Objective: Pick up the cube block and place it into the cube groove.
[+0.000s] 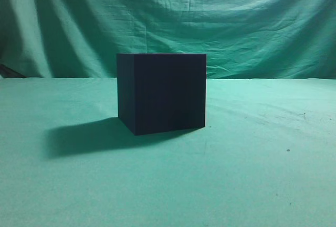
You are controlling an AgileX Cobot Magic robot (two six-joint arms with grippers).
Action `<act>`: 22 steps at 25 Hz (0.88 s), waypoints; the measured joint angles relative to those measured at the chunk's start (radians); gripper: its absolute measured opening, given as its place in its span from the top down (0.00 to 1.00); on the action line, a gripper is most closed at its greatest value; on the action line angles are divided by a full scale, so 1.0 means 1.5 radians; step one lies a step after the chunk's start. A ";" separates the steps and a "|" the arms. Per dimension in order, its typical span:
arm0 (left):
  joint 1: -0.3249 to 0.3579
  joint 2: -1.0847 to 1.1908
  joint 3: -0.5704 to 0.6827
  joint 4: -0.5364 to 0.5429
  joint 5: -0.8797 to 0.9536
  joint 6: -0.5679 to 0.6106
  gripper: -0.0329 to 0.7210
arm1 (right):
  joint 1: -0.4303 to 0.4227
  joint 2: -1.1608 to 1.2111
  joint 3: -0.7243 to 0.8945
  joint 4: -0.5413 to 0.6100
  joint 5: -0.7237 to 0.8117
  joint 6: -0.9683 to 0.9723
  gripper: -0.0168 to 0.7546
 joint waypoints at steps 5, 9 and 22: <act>0.000 0.000 0.000 0.000 0.000 0.000 0.96 | 0.000 0.000 0.001 0.003 0.005 0.001 0.98; 0.000 0.000 0.000 0.000 0.000 0.000 0.96 | 0.000 0.000 0.001 0.006 0.005 0.003 0.98; 0.000 0.000 0.000 0.000 0.000 0.000 0.96 | 0.000 0.000 0.001 0.007 0.005 0.004 0.98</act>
